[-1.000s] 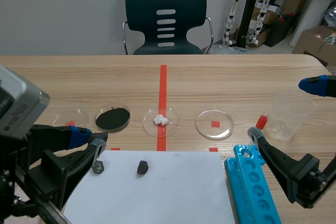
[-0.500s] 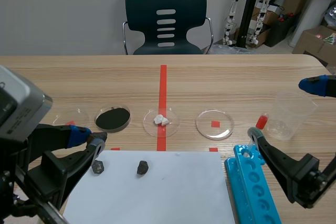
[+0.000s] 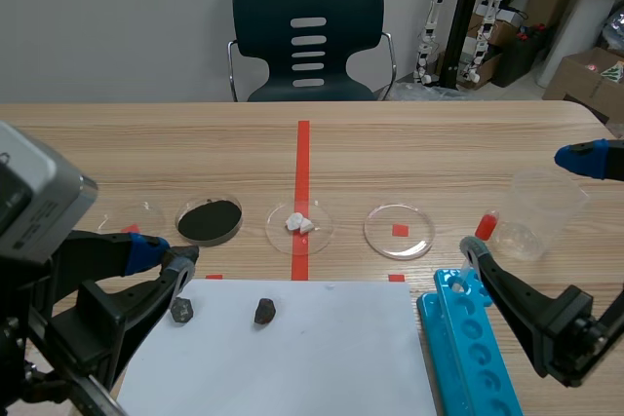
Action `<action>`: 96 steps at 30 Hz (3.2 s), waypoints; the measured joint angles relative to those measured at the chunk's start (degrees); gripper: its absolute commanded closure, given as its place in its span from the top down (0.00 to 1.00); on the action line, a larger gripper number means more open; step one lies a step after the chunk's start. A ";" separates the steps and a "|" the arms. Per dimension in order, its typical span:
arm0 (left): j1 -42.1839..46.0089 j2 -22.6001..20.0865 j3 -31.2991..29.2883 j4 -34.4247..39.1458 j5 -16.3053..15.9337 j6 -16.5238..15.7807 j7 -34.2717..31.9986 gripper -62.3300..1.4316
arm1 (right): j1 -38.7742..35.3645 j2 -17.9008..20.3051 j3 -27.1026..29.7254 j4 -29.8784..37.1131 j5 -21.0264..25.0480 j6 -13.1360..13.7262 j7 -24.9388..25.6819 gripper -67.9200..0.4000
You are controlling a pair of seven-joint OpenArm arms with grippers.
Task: Put the right mineral back
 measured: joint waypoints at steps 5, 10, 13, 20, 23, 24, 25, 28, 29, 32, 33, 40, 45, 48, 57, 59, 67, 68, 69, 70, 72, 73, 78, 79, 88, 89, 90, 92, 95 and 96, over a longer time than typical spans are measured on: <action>0.00 0.00 0.00 0.00 0.00 0.00 0.00 0.22 | 0.00 0.00 0.00 0.00 0.00 0.00 0.00 1.00; 0.00 0.00 0.00 0.00 -0.02 0.00 0.00 0.22 | 0.00 0.00 0.00 0.00 0.00 0.00 0.00 1.00; -0.35 0.00 1.20 0.00 -0.02 0.02 0.20 0.22 | 0.00 0.00 0.00 0.00 0.00 0.00 0.00 1.00; -7.45 0.00 8.74 -0.13 -0.44 0.02 12.37 0.22 | 0.00 0.00 0.00 0.00 0.00 0.00 0.00 1.00; -10.91 0.00 10.97 -0.15 -0.46 -0.09 13.73 0.22 | 0.00 -0.02 0.00 0.00 0.00 0.00 0.00 1.00; -12.15 0.00 11.63 -0.31 -0.44 0.02 13.90 0.22 | 0.00 -0.09 0.00 0.00 0.00 0.02 0.00 1.00; -13.55 0.00 12.44 -0.68 -0.44 0.02 13.90 0.22 | 0.00 -0.11 0.00 0.00 0.00 0.00 0.00 1.00; -16.85 0.92 15.19 -2.45 -0.44 0.04 14.40 0.22 | 0.00 -0.13 0.00 0.00 0.00 0.00 0.00 1.00; -17.94 1.88 16.17 -3.50 -0.44 0.00 14.97 0.22 | 0.00 -0.13 0.00 0.00 0.00 0.02 -0.02 1.00; -21.90 5.33 19.26 -8.35 -0.48 0.00 16.76 0.22 | 0.00 -0.13 0.00 0.00 0.00 0.02 0.00 1.00; -23.26 6.54 20.22 -10.47 -0.48 0.02 16.81 0.22 | 0.00 -0.13 0.00 0.00 0.00 0.00 0.00 1.00; -30.14 13.35 24.39 -21.44 -0.46 0.02 16.70 0.22 | 0.00 -0.13 0.00 0.00 0.00 0.02 -0.02 1.00; -33.88 17.59 26.25 -27.21 -0.46 0.02 16.57 0.22 | 0.00 -0.13 0.00 0.00 0.00 0.00 0.00 1.00; -35.36 19.96 26.84 -30.32 -0.46 0.04 16.48 0.22 | 0.00 -0.13 0.00 0.00 0.00 0.00 0.00 1.00; -40.11 24.57 30.95 -37.62 -0.46 0.02 16.50 0.22 | 0.00 -0.13 0.00 0.00 0.00 0.00 0.00 1.00; -41.31 25.64 31.78 -39.60 -0.46 0.04 16.48 0.22 | 0.00 -0.13 0.00 0.00 0.00 0.00 0.00 1.00; -44.98 30.29 33.59 -47.56 -0.46 0.02 16.48 0.22 | 0.00 -0.13 0.00 0.00 0.00 0.00 0.00 1.00; -45.35 30.73 33.59 -48.28 -0.46 0.04 16.39 0.22 | 0.00 -0.13 0.00 0.00 0.00 0.00 0.00 1.00; -45.88 31.30 33.59 -49.35 -0.44 0.07 16.31 0.22 | 0.00 -0.13 0.00 0.00 0.00 0.00 0.00 1.00; -46.29 31.63 33.57 -50.14 -0.44 0.04 16.28 0.22 | 0.00 -0.13 0.00 0.00 0.00 0.00 0.00 1.00; -47.04 32.26 33.57 -51.89 -0.44 0.15 16.28 0.22 | 0.00 -0.13 0.00 0.00 0.00 0.00 0.00 1.00; -47.34 32.41 33.57 -52.63 -0.44 0.35 16.28 0.22 | 0.00 -0.13 0.00 0.00 0.00 0.00 -0.02 1.00; -47.93 32.61 33.46 -55.91 -0.42 0.52 15.63 0.22 | 0.00 -0.13 0.00 0.00 0.00 0.00 -0.02 1.00; -47.93 32.81 33.46 -56.48 -0.39 0.52 15.02 0.22 | 0.00 -0.13 0.00 0.00 0.00 0.00 -0.02 1.00; -48.33 33.99 33.46 -57.29 -0.42 0.98 13.62 0.23 | 0.00 -0.13 0.00 0.00 0.00 0.00 0.00 1.00; -48.37 33.97 33.46 -57.29 -0.42 0.98 13.64 0.23 | 0.00 -0.13 0.00 0.00 0.00 0.00 0.00 1.00; -48.39 33.97 33.46 -57.29 -0.42 0.98 13.64 0.23 | 0.00 -0.13 0.00 0.00 0.00 0.00 0.00 1.00; -48.41 33.97 33.46 -57.29 -0.42 1.03 13.62 0.23 | 0.00 -0.13 0.00 0.00 0.00 0.00 0.00 1.00; -48.39 33.97 33.46 -57.29 -0.42 1.95 13.64 0.29 | 0.00 -0.13 0.00 0.00 0.00 0.00 0.00 1.00; -48.39 33.97 33.46 -57.29 -0.42 2.12 13.64 0.33 | 0.00 -0.13 0.00 0.00 0.00 0.00 0.00 1.00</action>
